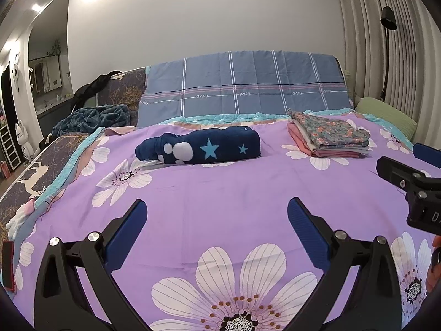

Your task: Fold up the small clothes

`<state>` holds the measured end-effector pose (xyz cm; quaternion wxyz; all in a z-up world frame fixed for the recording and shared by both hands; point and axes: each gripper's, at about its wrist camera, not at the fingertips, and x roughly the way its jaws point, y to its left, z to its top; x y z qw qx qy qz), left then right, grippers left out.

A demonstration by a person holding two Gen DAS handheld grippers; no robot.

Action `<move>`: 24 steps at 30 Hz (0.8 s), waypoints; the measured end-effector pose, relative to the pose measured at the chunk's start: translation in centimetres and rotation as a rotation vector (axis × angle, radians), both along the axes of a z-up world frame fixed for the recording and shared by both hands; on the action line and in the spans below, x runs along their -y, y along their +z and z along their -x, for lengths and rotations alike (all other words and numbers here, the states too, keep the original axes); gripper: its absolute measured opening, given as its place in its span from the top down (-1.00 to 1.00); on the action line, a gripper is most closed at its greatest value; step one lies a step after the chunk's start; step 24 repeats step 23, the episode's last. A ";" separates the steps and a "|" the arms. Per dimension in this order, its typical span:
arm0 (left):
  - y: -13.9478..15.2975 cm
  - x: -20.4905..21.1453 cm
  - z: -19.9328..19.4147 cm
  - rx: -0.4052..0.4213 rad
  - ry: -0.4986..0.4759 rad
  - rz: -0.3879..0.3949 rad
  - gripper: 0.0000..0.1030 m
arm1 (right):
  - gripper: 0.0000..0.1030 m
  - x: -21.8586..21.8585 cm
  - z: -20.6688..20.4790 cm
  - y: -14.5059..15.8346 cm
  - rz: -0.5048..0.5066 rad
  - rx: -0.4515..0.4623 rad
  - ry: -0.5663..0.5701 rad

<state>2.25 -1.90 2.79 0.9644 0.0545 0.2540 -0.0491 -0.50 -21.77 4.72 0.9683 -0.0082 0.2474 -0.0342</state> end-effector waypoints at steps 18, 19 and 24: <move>-0.1 0.0 -0.5 -0.019 0.002 -0.013 -0.97 | -0.96 -0.7 -0.5 -0.4 0.024 -0.019 0.016; -0.1 0.0 -0.5 -0.021 0.004 -0.014 -0.97 | -0.96 -0.7 -0.6 -0.4 0.025 -0.021 0.016; -0.1 0.0 -0.4 -0.024 0.003 -0.014 -0.97 | -0.96 -0.9 -0.7 -0.6 0.028 -0.027 0.017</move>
